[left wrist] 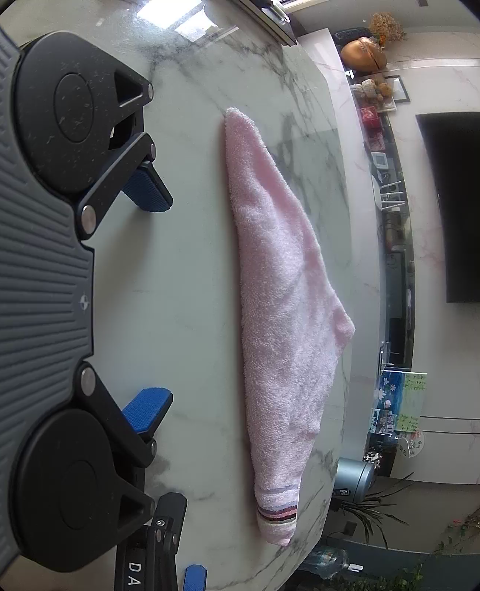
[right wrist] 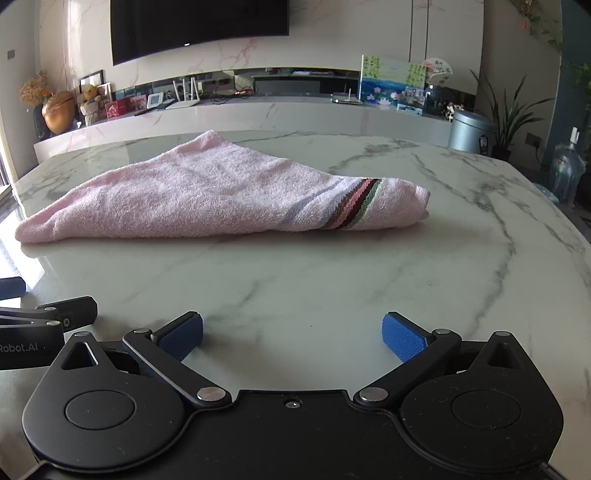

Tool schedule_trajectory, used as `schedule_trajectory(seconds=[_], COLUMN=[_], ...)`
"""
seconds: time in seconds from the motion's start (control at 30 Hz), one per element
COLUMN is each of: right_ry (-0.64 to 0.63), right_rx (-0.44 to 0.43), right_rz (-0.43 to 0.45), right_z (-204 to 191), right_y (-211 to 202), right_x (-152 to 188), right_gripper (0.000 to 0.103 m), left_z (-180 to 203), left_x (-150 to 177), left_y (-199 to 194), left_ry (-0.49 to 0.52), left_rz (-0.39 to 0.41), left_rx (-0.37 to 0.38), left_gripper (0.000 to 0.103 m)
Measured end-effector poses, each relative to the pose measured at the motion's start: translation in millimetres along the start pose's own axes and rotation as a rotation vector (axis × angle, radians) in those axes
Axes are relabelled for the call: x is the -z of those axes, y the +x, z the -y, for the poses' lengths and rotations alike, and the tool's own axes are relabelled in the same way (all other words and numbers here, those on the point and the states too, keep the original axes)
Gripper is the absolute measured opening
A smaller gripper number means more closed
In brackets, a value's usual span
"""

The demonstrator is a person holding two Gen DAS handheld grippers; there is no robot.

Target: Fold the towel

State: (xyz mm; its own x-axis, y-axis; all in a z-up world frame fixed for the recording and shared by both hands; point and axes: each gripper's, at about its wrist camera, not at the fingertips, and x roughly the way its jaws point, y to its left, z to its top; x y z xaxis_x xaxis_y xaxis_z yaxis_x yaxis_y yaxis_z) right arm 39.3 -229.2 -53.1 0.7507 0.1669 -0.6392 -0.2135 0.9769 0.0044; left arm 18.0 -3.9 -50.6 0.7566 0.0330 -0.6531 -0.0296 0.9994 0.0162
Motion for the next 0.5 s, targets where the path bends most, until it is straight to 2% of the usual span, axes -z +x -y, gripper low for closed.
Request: schedule_trajectory(seconds=[0.5], right_ry=[0.008], right_rx=[0.010], right_rz=[0.001], right_z=[-2.6], right_y=[34.4], right_x=[-27.9], right_gripper=[0.103], left_z=[0.8], left_x=[-23.9], left_y=[30.5], left_ry=[-0.023], left_rz=[0.005], left_rx=[-0.025], left_gripper=[0.103])
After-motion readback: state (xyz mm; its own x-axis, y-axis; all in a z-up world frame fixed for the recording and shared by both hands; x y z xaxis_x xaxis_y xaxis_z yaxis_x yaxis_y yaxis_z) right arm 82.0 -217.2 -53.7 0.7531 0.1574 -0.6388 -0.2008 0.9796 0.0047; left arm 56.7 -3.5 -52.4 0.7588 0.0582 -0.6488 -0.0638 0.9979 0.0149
